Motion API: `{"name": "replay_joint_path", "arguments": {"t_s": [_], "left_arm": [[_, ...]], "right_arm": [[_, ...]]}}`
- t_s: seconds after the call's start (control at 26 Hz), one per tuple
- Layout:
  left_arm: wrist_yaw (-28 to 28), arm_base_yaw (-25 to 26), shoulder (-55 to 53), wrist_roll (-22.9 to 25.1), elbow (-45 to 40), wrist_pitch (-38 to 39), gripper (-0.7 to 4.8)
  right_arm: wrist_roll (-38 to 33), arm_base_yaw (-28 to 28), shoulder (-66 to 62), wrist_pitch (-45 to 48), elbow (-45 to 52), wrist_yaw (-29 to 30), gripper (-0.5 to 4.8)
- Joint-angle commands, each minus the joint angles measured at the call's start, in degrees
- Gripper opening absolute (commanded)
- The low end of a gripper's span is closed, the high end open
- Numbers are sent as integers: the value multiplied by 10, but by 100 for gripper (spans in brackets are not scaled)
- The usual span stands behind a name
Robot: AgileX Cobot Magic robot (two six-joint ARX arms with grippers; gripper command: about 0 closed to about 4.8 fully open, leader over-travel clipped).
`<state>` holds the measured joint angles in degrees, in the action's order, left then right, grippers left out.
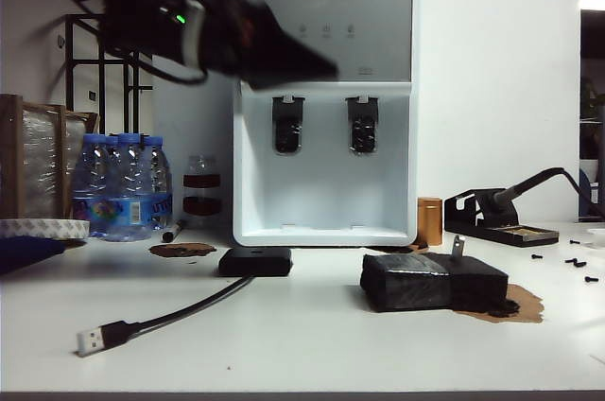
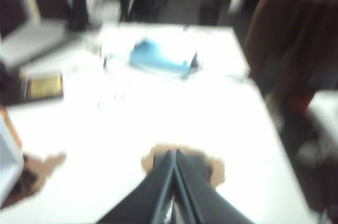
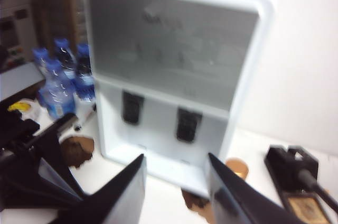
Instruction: Take the USB flash drive out of the black sponge and insert it into the slot on top of the black USB adpator box.
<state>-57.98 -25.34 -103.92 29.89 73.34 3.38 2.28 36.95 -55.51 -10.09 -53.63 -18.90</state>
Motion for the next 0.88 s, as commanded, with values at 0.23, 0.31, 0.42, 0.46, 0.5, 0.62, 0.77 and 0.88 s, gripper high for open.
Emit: {"name": "replay_joint_path", "arguments": {"t_s": [0.23,0.31,0.42,0.46,0.5,0.62,0.77,0.88], "left_arm": [[143,-84,-68,78,-1,19,-4],[148,-87,-83,78,-1,11,-4],[153,-87,-101,78,-1,0,-4],[158,-88,-106,78,0,-3,-4],[162,-89,-110,78,-1,-9,-4],[164,-92,-122,77,-1,-16,-4],[167,-100,-136,76,-1,-35,-4],[174,-110,-143,77,-1,-46,-4]], "right_arm": [[-7,-6,85,402,312,26,187],[-24,-6,78,405,335,18,185],[-60,-14,66,441,382,9,185],[-72,-16,60,459,399,9,184],[-85,-17,54,473,413,9,184],[-105,-17,24,516,449,-8,185],[-106,-17,-33,559,459,-2,185],[-107,-17,-98,615,459,-2,185]]}}
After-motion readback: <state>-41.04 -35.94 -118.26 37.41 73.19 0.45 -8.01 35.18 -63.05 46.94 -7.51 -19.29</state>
